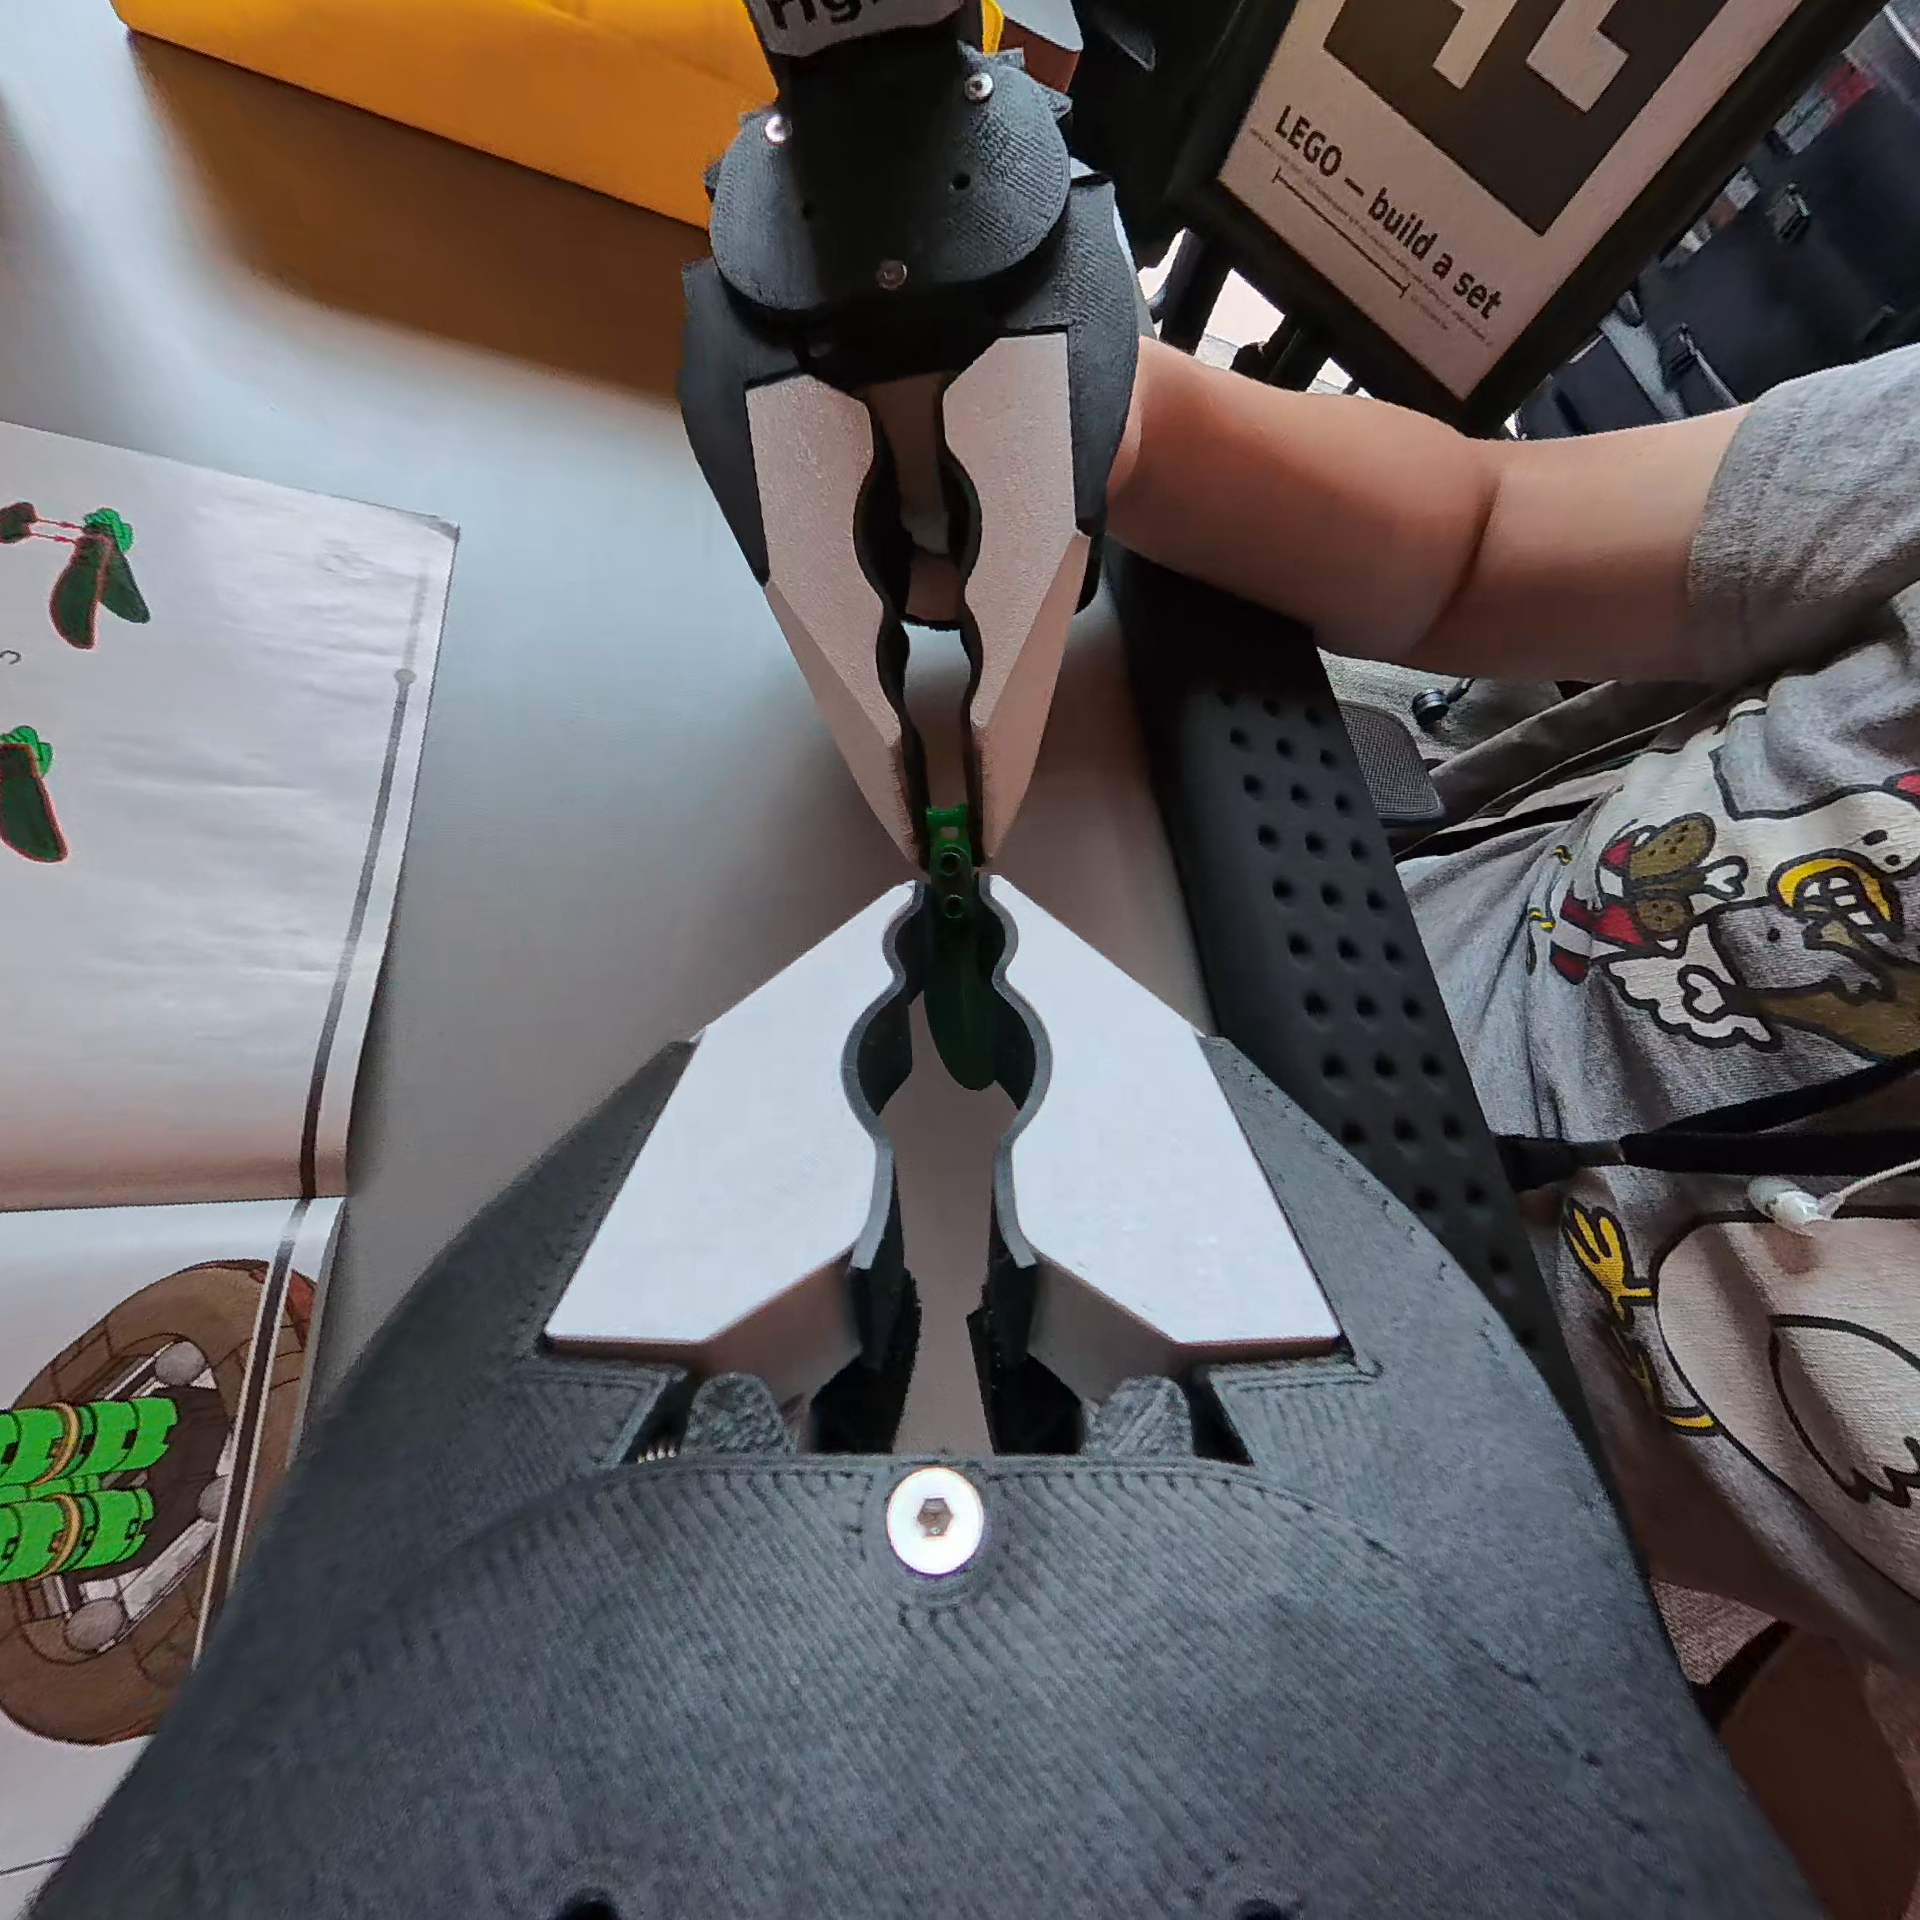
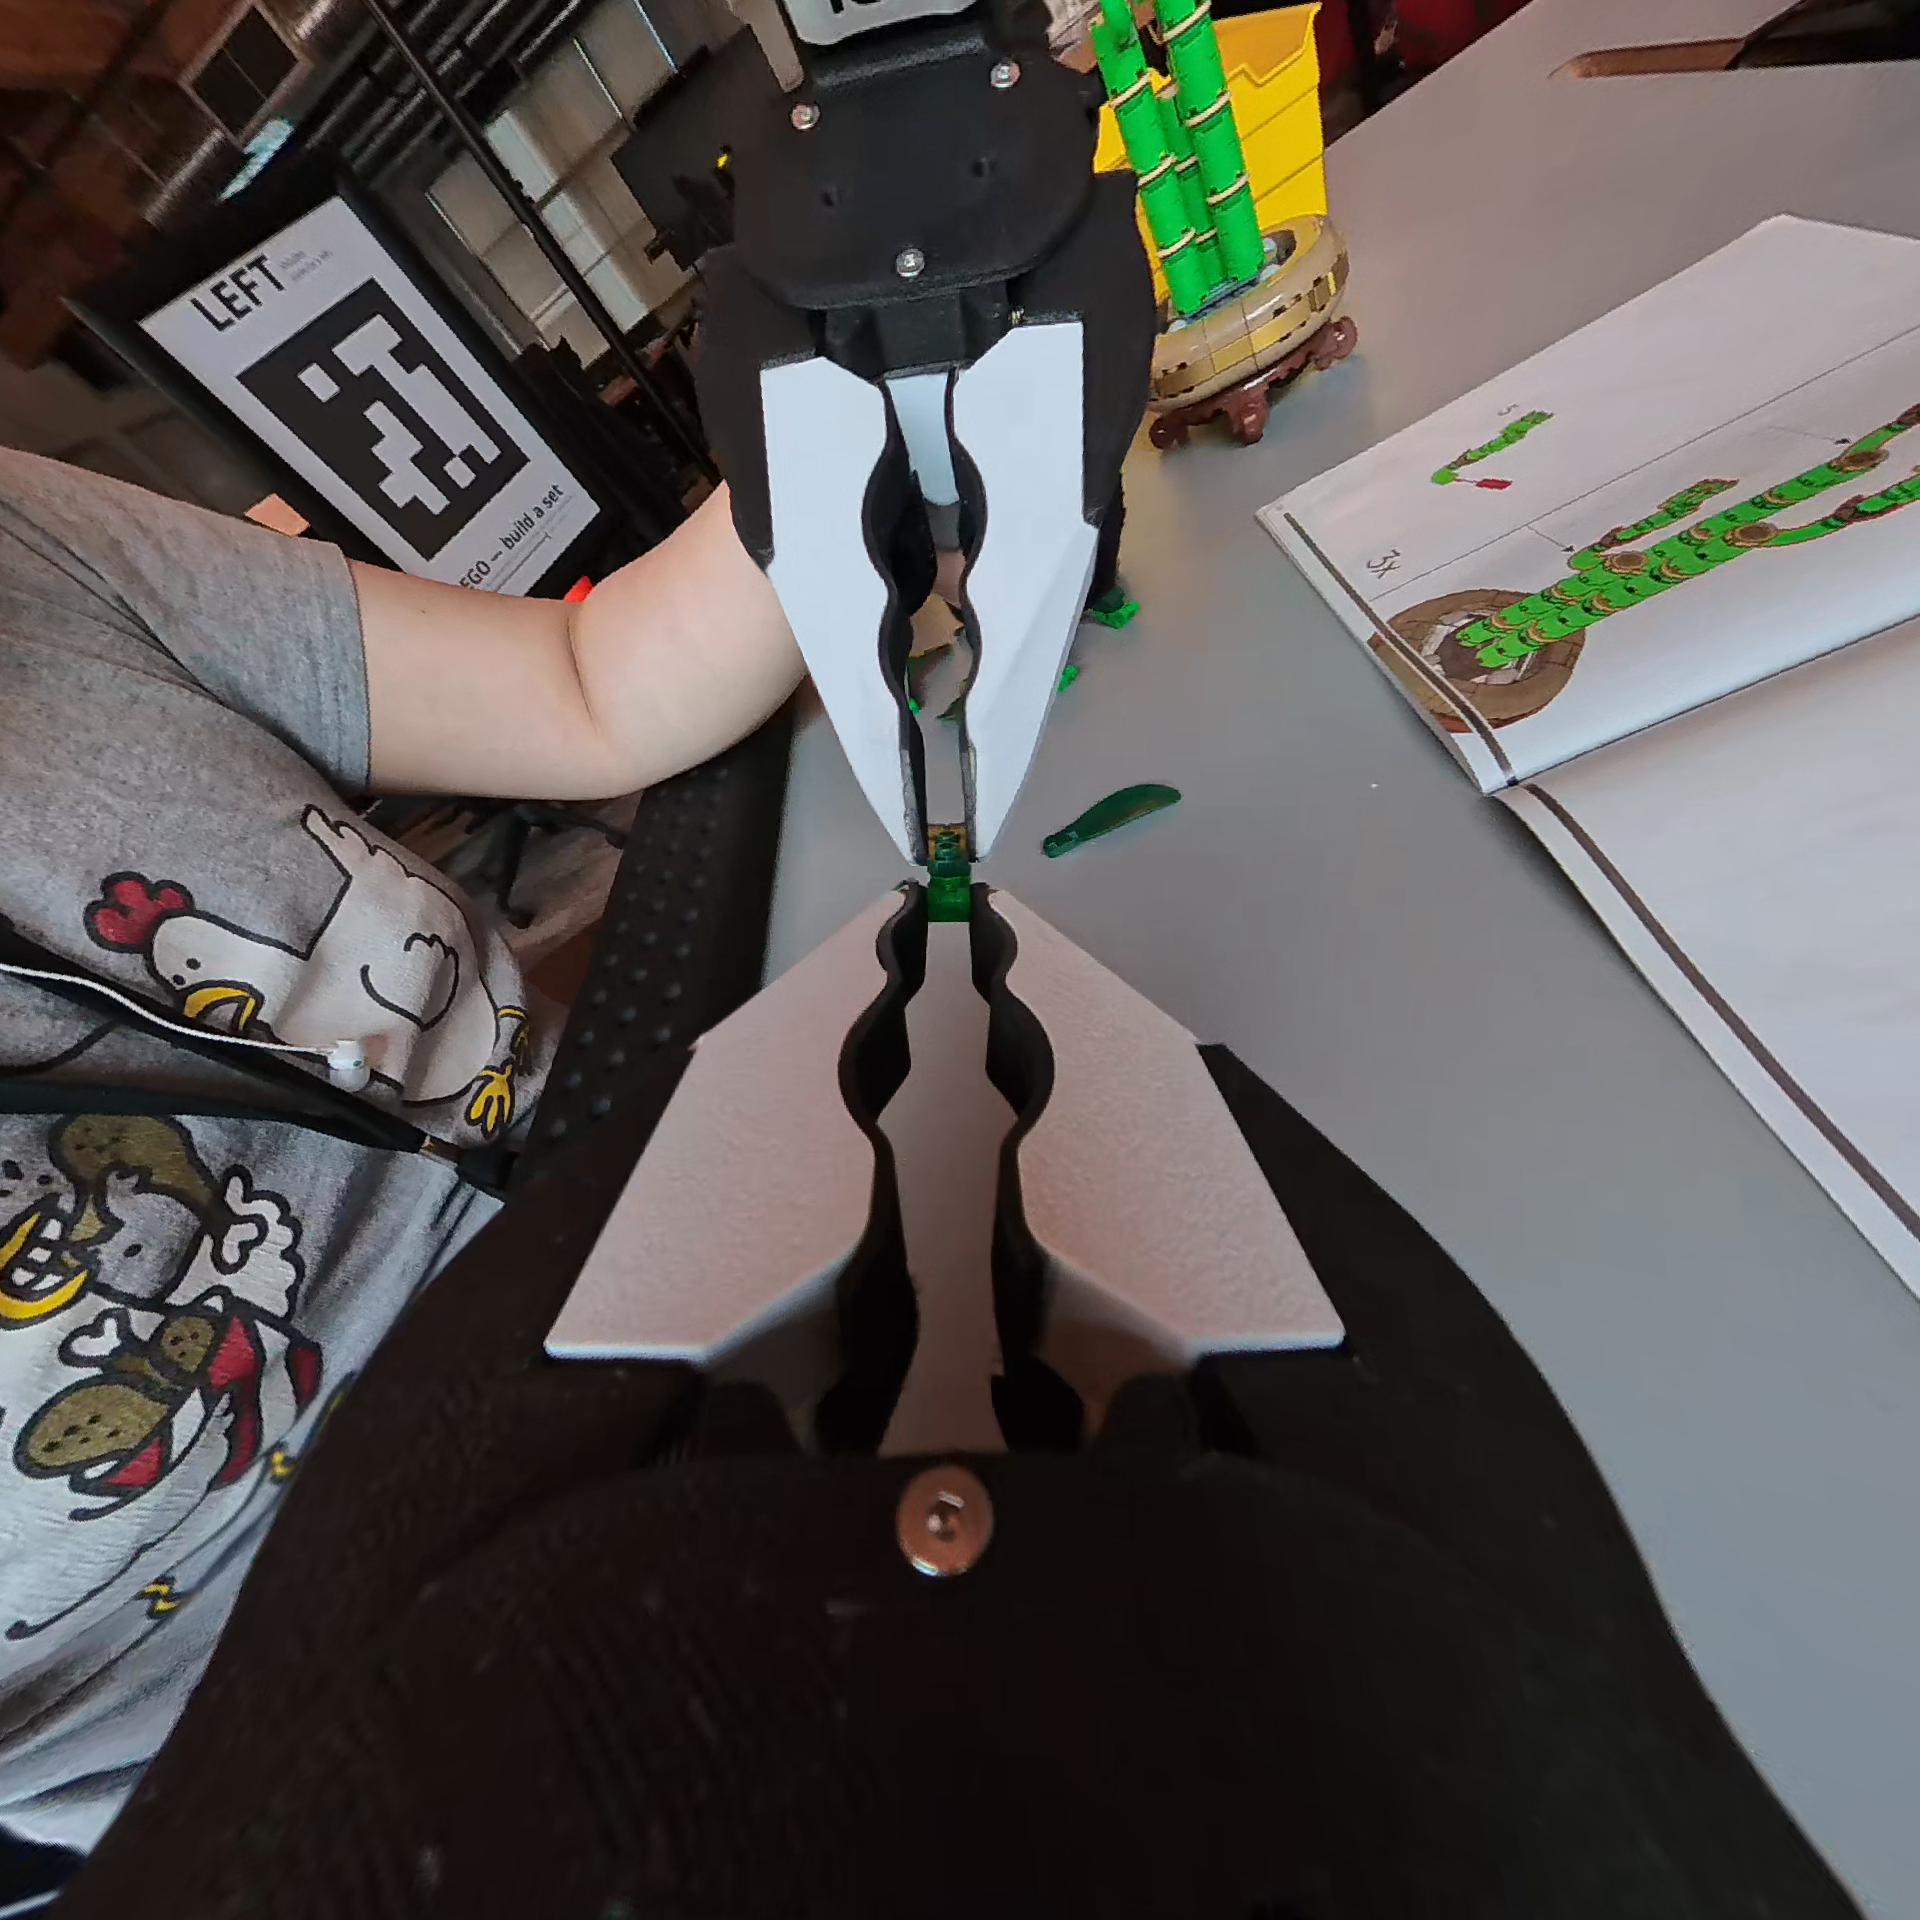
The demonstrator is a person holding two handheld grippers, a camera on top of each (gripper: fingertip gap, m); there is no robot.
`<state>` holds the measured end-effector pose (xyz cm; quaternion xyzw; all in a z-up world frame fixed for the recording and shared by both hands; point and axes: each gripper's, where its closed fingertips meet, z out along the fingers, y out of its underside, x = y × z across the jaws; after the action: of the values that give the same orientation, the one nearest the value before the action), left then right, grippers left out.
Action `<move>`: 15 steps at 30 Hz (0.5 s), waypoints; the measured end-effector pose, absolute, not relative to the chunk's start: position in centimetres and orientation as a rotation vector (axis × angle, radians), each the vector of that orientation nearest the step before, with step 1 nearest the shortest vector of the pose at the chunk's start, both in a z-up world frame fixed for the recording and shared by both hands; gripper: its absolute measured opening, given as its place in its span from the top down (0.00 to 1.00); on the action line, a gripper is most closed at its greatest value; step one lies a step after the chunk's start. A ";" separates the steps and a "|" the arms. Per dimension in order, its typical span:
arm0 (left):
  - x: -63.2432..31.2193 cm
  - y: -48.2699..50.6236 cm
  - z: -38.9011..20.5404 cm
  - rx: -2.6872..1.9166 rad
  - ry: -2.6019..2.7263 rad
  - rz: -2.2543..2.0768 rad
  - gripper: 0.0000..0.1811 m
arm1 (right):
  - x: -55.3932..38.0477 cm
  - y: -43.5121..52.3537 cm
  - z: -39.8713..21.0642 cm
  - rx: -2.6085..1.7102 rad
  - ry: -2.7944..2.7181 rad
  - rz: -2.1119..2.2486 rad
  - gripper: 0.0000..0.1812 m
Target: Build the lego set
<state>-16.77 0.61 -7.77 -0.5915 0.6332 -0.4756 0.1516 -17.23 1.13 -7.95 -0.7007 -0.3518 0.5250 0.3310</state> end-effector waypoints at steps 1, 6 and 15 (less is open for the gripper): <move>-16.8 0.6 -7.8 -1.699 1.816 -1.366 0.97 | -17.3 1.2 -8.0 -1.842 -0.908 1.380 0.97; -16.8 0.5 -7.8 -1.706 1.817 -1.391 0.97 | -17.6 1.1 -8.0 -1.858 -0.877 1.441 0.97; -17.3 0.6 -7.3 -1.712 1.809 -1.434 0.97 | -18.0 1.2 -7.4 -1.846 -0.803 1.531 0.97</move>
<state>-17.33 0.61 -7.30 -0.5905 0.6237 -0.4946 0.1333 -18.03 1.19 -7.43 -0.6960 -0.3027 0.5773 0.3012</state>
